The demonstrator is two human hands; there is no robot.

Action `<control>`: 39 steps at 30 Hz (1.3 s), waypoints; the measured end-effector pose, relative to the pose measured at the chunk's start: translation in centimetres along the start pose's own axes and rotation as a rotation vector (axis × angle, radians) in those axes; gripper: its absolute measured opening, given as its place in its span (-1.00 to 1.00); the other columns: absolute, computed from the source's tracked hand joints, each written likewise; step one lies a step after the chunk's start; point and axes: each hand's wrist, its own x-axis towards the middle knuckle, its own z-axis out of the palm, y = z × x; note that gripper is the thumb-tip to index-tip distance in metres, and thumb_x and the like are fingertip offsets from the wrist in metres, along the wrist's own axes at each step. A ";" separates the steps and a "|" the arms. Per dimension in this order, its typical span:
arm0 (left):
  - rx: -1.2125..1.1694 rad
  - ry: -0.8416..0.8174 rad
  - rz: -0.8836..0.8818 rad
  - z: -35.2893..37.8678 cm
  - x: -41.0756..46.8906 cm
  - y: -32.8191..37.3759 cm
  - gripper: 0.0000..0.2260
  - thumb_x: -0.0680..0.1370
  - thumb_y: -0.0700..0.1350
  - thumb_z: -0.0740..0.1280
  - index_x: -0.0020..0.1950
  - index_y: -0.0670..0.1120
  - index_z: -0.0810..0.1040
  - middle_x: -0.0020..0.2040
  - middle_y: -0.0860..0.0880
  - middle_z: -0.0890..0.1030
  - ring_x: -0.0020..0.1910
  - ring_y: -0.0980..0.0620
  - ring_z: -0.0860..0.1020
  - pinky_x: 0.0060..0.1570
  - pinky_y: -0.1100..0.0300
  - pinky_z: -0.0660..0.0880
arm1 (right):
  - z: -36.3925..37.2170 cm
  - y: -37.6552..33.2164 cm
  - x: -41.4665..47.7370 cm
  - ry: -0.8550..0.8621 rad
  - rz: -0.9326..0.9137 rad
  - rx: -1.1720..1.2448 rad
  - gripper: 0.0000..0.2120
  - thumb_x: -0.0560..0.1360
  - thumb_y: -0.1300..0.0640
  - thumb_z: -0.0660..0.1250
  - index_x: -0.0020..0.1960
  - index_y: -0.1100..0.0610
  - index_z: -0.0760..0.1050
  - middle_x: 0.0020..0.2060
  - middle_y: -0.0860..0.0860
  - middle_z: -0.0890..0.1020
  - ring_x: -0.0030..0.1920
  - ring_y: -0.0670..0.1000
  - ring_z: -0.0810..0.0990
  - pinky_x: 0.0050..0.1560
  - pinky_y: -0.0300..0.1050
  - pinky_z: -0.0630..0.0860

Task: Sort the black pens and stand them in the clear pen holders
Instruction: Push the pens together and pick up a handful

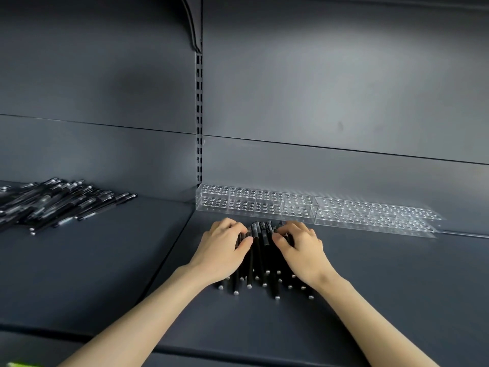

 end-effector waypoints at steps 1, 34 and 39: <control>0.023 0.012 0.017 -0.3 -0.1 0.0 -0.69 0.62 0.07 0.12 0.29 -0.02 0.44 0.24 0.08 0.44 0.29 0.05 0.34 0.24 0.12 0.29 | -0.2 -0.3 0.0 0.011 -0.036 -0.018 -0.75 0.58 0.00 0.18 0.16 0.08 0.51 0.17 -0.03 0.49 0.23 0.08 0.36 0.28 -0.01 0.26; 0.001 0.265 -0.127 -26.3 -15.7 -36.9 -0.89 0.56 -0.02 0.26 -0.05 0.07 0.59 -0.13 0.20 0.62 -0.19 0.29 0.55 -0.07 0.15 0.52 | 23.0 -40.1 2.3 -0.038 -0.353 0.036 -0.79 0.56 0.03 0.17 -0.08 0.07 0.54 -0.28 -0.05 0.66 -0.19 0.03 0.58 -0.07 -0.08 0.51; -0.009 0.217 -0.114 -27.0 -12.4 -42.2 -0.88 0.55 -0.02 0.26 -0.05 0.04 0.59 -0.10 0.17 0.56 -0.06 0.16 0.55 0.00 0.08 0.51 | 26.0 -43.0 5.8 -0.044 -0.344 -0.028 -0.78 0.57 0.05 0.17 -0.07 0.10 0.55 -0.39 -0.11 0.54 -0.24 0.06 0.51 -0.12 -0.10 0.47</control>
